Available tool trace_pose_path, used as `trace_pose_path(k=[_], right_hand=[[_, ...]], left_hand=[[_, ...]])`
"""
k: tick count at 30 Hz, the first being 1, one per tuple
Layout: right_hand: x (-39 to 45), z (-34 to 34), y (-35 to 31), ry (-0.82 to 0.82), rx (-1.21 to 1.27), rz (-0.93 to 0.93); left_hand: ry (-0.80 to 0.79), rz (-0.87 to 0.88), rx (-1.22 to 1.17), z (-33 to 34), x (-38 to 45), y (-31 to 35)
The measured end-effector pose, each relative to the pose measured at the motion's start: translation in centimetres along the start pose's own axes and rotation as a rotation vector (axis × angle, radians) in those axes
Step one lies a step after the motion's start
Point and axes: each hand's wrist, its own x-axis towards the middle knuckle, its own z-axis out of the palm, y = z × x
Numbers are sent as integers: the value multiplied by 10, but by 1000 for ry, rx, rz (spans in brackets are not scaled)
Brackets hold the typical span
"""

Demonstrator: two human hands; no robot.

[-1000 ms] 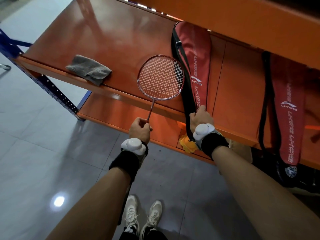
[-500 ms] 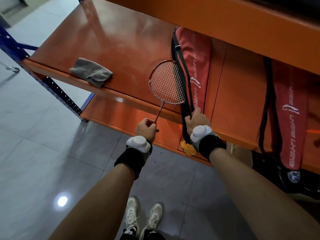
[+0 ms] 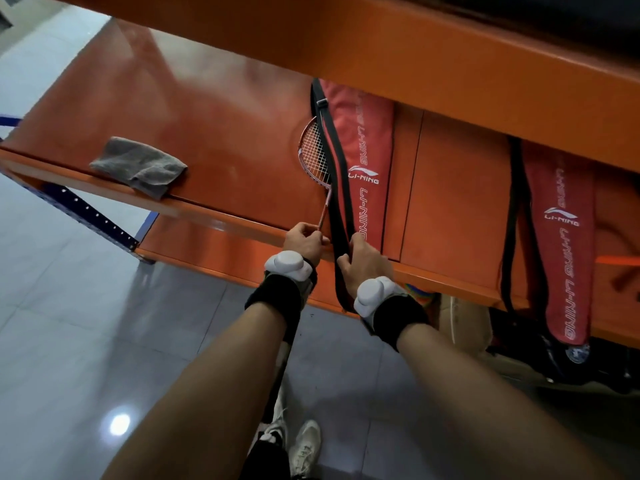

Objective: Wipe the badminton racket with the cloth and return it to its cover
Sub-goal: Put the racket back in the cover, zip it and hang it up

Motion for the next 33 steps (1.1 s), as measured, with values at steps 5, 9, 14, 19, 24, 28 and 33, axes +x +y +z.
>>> trace_pose_path(k=[5,9,14,19,24,28,33], right_hand=[[5,2,1,-67,9,-29],[9,6,3,-41,-11,-23],[9,8,3,-25,-21,-23],[10,8,2,-38,-10,-33],[13,6,2,-53,-26,-22],[14,3,1,-74,6,-28],[12,3,3,-47,29,-27]], left_hand=[[-103,-44,-60,18,35,13],[-148,-44,10,21,59,24],[-114,45,254,24,69,24],[-136,33,283,29,74,21],[-70,99,270,21,69,16],[-64,168,108,9,54,4],[-13,171,105,-4,24,-17]])
